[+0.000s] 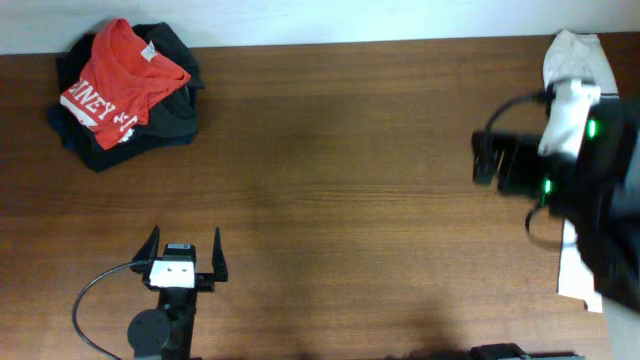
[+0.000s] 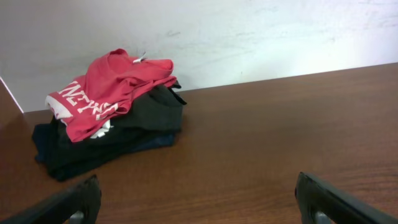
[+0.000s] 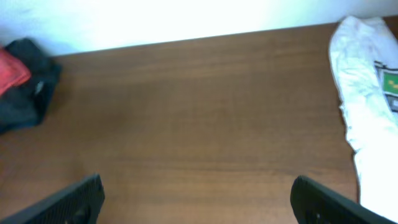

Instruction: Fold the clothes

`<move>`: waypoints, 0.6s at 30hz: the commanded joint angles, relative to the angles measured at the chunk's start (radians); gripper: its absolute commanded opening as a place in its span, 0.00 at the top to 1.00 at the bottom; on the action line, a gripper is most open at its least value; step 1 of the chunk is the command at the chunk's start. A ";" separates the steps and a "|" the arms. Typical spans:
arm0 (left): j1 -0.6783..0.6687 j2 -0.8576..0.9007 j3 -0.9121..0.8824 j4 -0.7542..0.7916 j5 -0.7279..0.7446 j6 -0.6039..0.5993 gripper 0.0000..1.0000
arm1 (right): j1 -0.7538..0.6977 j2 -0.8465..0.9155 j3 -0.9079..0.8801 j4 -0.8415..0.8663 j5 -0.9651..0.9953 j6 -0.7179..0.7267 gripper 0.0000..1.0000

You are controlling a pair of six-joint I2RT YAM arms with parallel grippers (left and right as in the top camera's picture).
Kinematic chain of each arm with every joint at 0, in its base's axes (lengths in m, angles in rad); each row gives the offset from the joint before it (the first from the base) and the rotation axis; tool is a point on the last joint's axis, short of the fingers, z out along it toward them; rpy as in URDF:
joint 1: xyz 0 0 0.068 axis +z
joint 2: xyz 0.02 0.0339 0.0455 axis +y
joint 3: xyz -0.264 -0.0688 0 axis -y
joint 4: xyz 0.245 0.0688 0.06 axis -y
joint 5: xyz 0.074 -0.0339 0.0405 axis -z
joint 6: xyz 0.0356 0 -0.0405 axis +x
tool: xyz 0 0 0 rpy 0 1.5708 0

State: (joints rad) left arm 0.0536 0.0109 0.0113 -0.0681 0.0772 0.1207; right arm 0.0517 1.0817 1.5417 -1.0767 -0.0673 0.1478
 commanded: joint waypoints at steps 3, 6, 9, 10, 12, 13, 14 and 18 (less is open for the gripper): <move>0.003 -0.005 -0.002 -0.005 0.008 0.012 0.01 | 0.040 -0.349 -0.487 0.244 -0.015 -0.013 0.01; 0.003 -0.005 -0.002 -0.005 0.008 0.012 0.01 | 0.039 -0.568 -0.767 0.410 -0.015 -0.013 0.01; 0.003 -0.005 -0.002 -0.005 0.008 0.012 0.01 | 0.039 -0.806 -1.057 0.626 -0.035 -0.010 0.01; 0.003 -0.005 -0.002 -0.005 0.008 0.012 0.01 | 0.037 -0.854 -1.115 0.671 -0.034 0.011 0.01; 0.003 -0.005 -0.002 -0.005 0.008 0.012 0.01 | 0.008 -0.972 -1.252 0.770 -0.034 0.094 0.01; 0.003 -0.005 -0.002 -0.005 0.008 0.012 0.01 | -0.006 -1.006 -1.295 0.798 -0.034 0.125 0.01; 0.003 -0.005 -0.002 -0.005 0.008 0.012 0.01 | -0.023 -1.046 -1.350 0.838 -0.039 0.158 0.01; 0.003 -0.005 -0.002 -0.005 0.008 0.012 0.01 | -0.053 -1.078 -1.473 0.990 -0.079 0.164 0.01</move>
State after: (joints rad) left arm 0.0536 0.0113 0.0113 -0.0681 0.0776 0.1207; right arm 0.0143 0.0162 0.1196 -0.1509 -0.1143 0.2733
